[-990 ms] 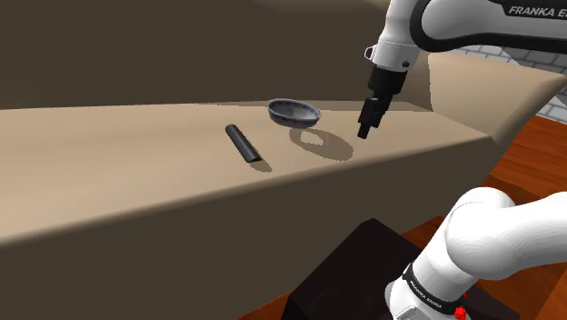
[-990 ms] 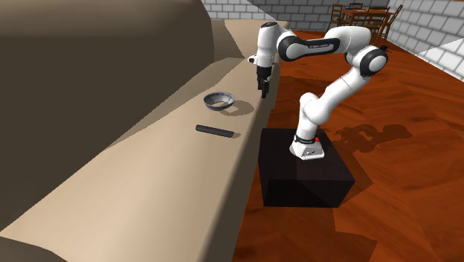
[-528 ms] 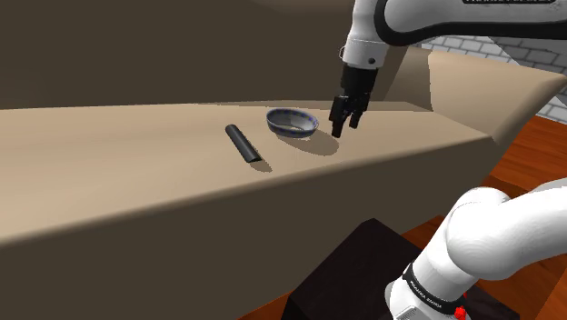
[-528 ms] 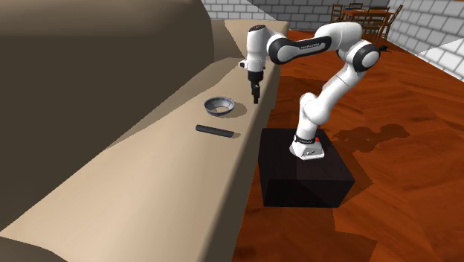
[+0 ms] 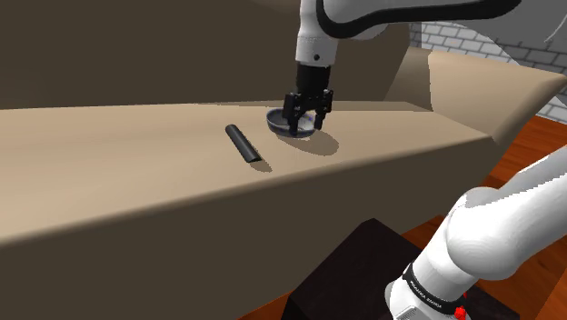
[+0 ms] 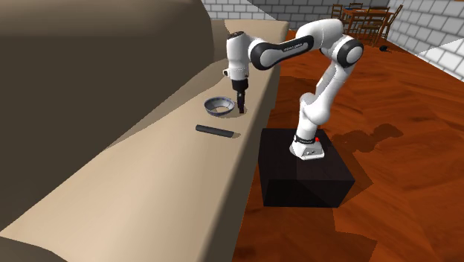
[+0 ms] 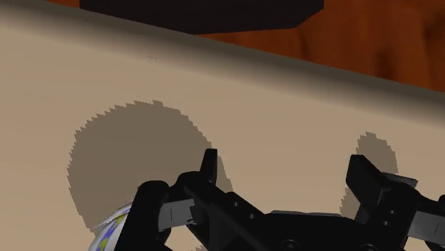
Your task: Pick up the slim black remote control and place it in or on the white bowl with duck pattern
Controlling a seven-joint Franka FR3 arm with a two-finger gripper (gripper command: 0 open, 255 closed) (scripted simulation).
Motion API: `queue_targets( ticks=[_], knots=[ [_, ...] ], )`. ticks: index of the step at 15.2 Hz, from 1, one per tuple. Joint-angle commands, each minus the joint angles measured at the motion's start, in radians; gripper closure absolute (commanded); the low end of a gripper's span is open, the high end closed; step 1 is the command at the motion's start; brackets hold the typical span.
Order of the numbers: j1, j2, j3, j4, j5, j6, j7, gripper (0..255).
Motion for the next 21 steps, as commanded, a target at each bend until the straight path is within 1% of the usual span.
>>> queue_targets(
  ticks=[1, 7, 11, 12, 19, 21],
  knots=[
    [0.000, 0.092, 0.021, 0.073, 0.006, 0.007, 0.058, 0],
    [0.017, 0.349, 0.064, 0.320, 0.006, -0.016, 0.224, 0],
    [0.041, 0.533, 0.076, 0.524, -0.005, -0.054, 0.327, 0],
    [0.045, 0.554, 0.076, 0.550, -0.006, -0.060, 0.338, 0],
    [0.046, 0.536, 0.077, 0.433, -0.001, 0.039, 0.333, 0],
    [0.046, 0.535, 0.078, 0.424, -0.001, 0.047, 0.333, 0]
  ],
)
